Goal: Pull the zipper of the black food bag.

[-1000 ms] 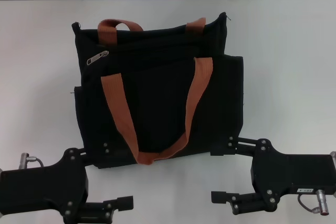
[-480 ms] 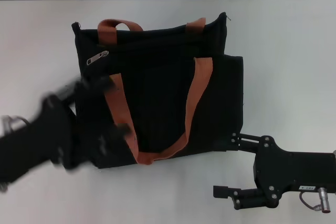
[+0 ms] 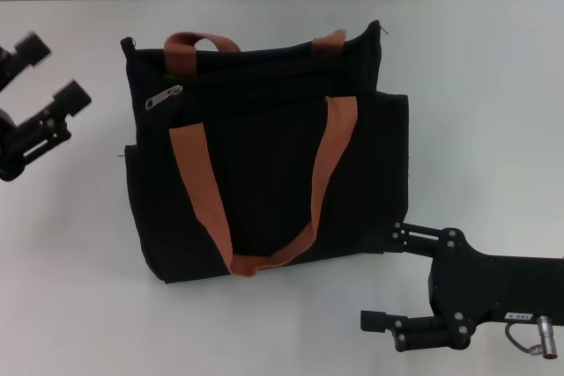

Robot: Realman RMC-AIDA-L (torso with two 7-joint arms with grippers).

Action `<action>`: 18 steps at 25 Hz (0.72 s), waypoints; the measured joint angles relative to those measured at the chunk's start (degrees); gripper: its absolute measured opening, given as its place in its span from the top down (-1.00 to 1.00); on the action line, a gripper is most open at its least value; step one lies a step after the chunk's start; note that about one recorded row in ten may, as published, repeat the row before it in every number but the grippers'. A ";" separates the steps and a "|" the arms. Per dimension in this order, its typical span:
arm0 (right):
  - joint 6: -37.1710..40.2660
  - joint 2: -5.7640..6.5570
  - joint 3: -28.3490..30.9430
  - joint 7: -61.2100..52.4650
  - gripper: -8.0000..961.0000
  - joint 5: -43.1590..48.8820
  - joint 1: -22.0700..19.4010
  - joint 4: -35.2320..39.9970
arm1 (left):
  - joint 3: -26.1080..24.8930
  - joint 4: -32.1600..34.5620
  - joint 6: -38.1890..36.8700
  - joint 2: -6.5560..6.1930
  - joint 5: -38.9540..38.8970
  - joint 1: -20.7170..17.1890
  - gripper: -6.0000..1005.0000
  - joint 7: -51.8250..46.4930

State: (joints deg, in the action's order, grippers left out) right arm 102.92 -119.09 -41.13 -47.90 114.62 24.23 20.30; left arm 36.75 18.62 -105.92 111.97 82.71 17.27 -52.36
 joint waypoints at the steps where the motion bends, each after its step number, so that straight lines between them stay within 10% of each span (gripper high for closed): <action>1: -0.01 0.00 0.00 0.00 -0.73 0.04 0.00 0.00 | 0.02 0.06 1.17 -0.62 1.54 0.17 -0.50 -0.36; 18: 0.19 0.00 0.00 0.00 -0.73 0.01 -0.72 0.00 | 0.16 3.01 12.43 0.63 15.94 5.39 -0.45 -2.74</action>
State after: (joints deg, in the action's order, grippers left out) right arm 103.11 -119.09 -41.13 -47.90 114.63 23.50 20.30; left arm 36.91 21.63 -93.49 112.60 98.65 22.67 -55.11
